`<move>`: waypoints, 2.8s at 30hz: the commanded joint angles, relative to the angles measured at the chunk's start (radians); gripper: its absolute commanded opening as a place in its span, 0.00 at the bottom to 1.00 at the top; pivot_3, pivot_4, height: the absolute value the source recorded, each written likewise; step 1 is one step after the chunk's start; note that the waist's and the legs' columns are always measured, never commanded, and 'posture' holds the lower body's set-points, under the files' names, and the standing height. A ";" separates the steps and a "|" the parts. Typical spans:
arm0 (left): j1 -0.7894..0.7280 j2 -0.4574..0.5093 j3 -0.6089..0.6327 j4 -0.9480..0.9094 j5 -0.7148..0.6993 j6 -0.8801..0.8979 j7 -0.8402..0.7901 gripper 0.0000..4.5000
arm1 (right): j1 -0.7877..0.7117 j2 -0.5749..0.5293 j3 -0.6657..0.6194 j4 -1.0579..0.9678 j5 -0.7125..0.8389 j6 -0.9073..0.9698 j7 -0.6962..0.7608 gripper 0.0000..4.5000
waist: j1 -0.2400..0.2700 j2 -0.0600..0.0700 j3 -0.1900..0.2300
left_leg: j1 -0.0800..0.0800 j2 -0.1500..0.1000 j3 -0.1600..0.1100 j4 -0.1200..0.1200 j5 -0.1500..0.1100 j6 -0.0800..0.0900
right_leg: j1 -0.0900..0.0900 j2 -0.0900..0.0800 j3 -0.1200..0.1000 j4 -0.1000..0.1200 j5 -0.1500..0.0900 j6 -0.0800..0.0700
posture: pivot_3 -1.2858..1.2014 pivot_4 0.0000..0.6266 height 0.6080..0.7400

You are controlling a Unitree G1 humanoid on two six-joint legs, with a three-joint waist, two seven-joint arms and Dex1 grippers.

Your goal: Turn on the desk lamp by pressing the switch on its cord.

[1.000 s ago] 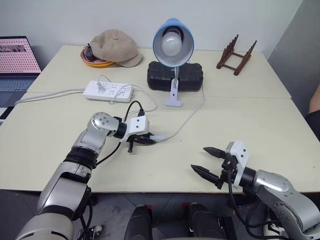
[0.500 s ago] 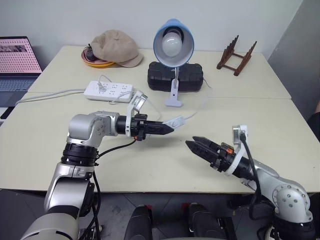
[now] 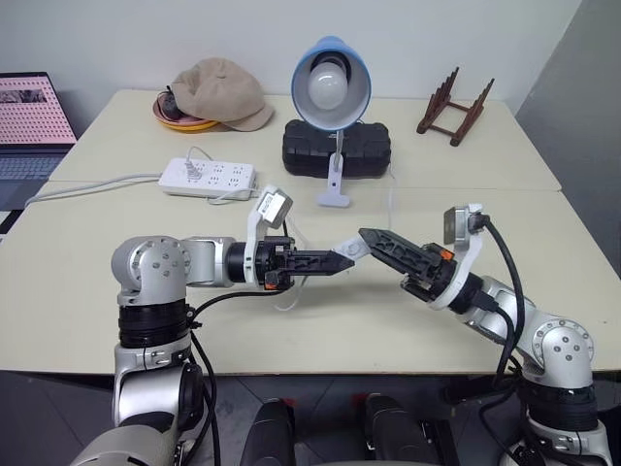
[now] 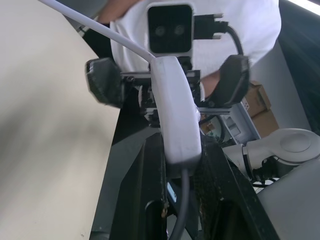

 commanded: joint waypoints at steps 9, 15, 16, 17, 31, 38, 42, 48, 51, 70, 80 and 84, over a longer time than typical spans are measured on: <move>0.011 -0.007 0.042 -0.035 -0.120 0.001 0.101 0.09 | -0.027 0.000 -0.004 0.001 0.041 -0.025 0.010 0.59 | 0.000 0.000 0.000 | 0.000 0.000 0.000 0.000 0.000 0.000 | 0.000 0.000 0.000 0.000 0.000 0.000 | 0.52 0.24 1.00; 0.019 0.008 0.034 -0.031 -0.146 -0.011 0.114 0.09 | -0.020 -0.007 -0.009 0.003 0.038 -0.025 0.018 0.27 | 0.000 0.000 0.000 | 0.000 0.000 0.000 0.000 0.000 0.000 | 0.000 0.000 0.000 0.000 0.000 0.000 | 0.52 0.24 1.00; 0.019 0.009 0.033 -0.031 -0.148 -0.014 0.116 0.09 | -0.020 -0.007 -0.011 0.004 0.040 -0.026 0.020 0.22 | 0.000 0.000 0.000 | 0.000 0.000 0.000 0.000 0.000 0.000 | 0.000 0.000 0.000 0.000 0.000 0.000 | 0.52 0.24 1.00; 0.020 0.010 0.032 -0.031 -0.150 -0.017 0.117 0.09 | -0.020 -0.008 -0.012 0.004 0.040 -0.026 0.021 0.18 | 0.000 0.000 0.000 | 0.000 0.000 0.000 0.000 0.000 0.000 | 0.000 0.000 0.000 0.000 0.000 0.000 | 0.52 0.24 1.00; 0.026 0.068 -0.008 -0.012 -0.183 -0.087 0.065 0.49 | -0.043 -0.040 -0.016 0.018 0.038 -0.027 0.036 0.00 | 0.000 0.000 0.000 | 0.000 0.000 0.000 -0.001 0.000 0.000 | -0.001 0.000 0.000 -0.001 0.000 -0.001 | 0.52 0.24 1.00; 0.034 0.108 -0.043 -0.026 -0.178 -0.103 0.035 0.79 | -0.063 -0.048 -0.025 0.039 0.056 -0.027 0.041 0.00 | 0.000 0.000 0.000 | 0.000 0.000 0.000 -0.001 0.000 0.000 | -0.001 0.000 0.000 -0.002 0.000 -0.001 | 0.52 0.24 1.00; 0.048 0.112 -0.061 -0.034 -0.177 -0.119 0.041 0.95 | -0.069 -0.054 -0.022 0.043 0.065 -0.023 0.045 0.00 | 0.000 0.000 0.000 | -0.001 0.000 0.001 -0.001 0.000 0.000 | -0.001 0.000 0.000 -0.002 0.000 -0.001 | 0.52 0.24 1.00; 0.055 0.111 -0.066 -0.042 -0.190 -0.134 0.053 0.92 | -0.074 -0.057 -0.019 0.044 0.076 -0.021 0.044 0.00 | 0.000 0.000 0.000 | -0.001 0.000 0.001 -0.002 0.000 0.000 | -0.001 0.000 0.001 -0.003 0.000 -0.001 | 0.52 0.24 1.00; 0.049 0.107 -0.061 -0.035 -0.196 -0.141 0.058 0.84 | -0.077 -0.055 -0.018 0.048 0.073 -0.021 0.044 0.00 | 0.000 0.000 0.000 | -0.001 0.000 0.001 -0.002 0.000 0.000 | -0.001 0.000 0.001 -0.003 0.000 -0.001 | 0.52 0.24 1.00; 0.045 0.105 -0.057 -0.029 -0.240 -0.149 0.077 0.08 | -0.072 -0.051 -0.011 0.031 0.082 -0.023 0.034 0.00 | 0.000 0.000 0.000 | -0.001 0.000 0.001 -0.003 0.000 0.000 | -0.002 0.000 0.001 -0.004 0.000 -0.001 | 0.52 0.24 1.00; 0.047 0.102 -0.065 -0.034 -0.237 -0.159 0.109 0.08 | -0.048 -0.061 -0.009 0.003 0.095 -0.021 0.023 0.26 | 0.000 0.000 0.000 | -0.002 0.000 0.001 -0.003 0.000 0.000 | -0.002 0.000 0.001 -0.004 0.000 -0.001 | 0.52 0.24 1.00; 0.035 0.095 -0.053 -0.019 -0.232 -0.177 0.135 0.08 | 0.013 -0.089 -0.037 -0.040 0.157 -0.025 0.009 0.45 | 0.002 0.000 0.000 | -0.002 0.000 0.001 -0.003 0.000 0.000 | -0.002 -0.001 0.001 -0.004 0.000 -0.001 | 0.52 0.24 1.00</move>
